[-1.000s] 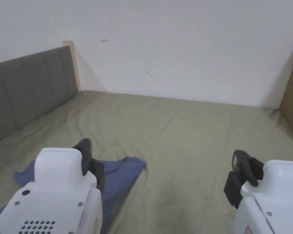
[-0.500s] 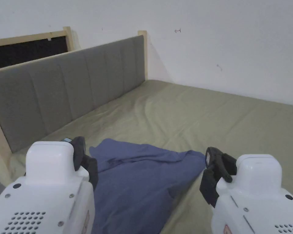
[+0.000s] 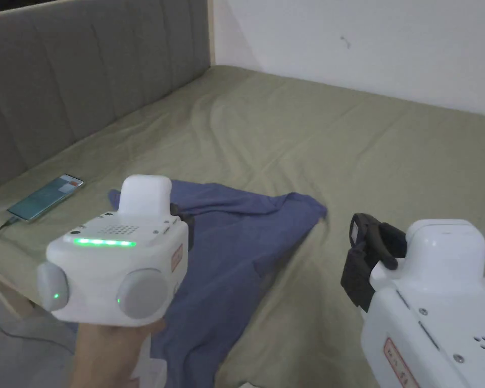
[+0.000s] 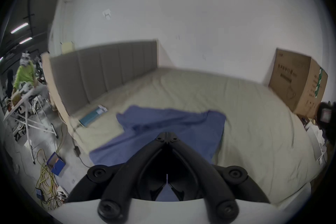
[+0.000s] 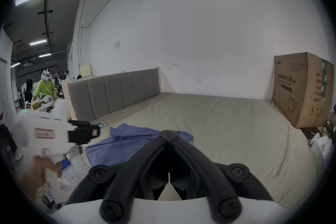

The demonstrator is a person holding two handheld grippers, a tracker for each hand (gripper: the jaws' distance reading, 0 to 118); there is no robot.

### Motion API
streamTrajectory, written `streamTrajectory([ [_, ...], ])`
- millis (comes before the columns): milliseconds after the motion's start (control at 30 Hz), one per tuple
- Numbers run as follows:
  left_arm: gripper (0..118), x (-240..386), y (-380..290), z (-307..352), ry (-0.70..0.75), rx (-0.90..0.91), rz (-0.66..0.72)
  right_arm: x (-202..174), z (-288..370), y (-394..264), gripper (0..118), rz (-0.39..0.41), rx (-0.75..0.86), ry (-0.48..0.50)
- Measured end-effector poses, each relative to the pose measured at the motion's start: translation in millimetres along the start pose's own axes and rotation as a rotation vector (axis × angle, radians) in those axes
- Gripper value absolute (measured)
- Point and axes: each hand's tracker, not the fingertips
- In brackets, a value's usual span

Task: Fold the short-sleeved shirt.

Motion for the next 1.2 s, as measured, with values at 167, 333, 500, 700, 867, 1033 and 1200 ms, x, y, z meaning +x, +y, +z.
streamTrajectory([
  [167, 0, 1, -22, -86, -0.055, -0.212, 0.047, 11, -11, -15, 0, -0.006, -0.063, -0.023],
  [333, 0, 5, -38, -129, -0.093, -0.36, 0.051, 15, -18, -22, 0, -0.006, -0.097, -0.029],
  [500, 9, 3, -37, -138, -0.12, -0.391, 0.049, 18, -21, -26, 0, -0.015, -0.124, -0.03],
  [700, 118, 0, -29, -135, -0.136, -0.369, 0.121, 20, -22, -29, 0, -0.02, -0.138, -0.039],
  [867, 118, 14, -31, -145, -0.18, -0.428, 0.106, 25, -26, -34, 0, -0.039, -0.161, -0.046],
  [1033, 98, 28, -54, -184, -0.12, -0.566, 0.074, 28, -29, -41, 0, -0.045, -0.187, -0.044],
  [1200, 50, 43, -49, -175, -0.013, -0.549, 0.042, 35, -32, -47, 0, -0.062, -0.216, -0.052],
])
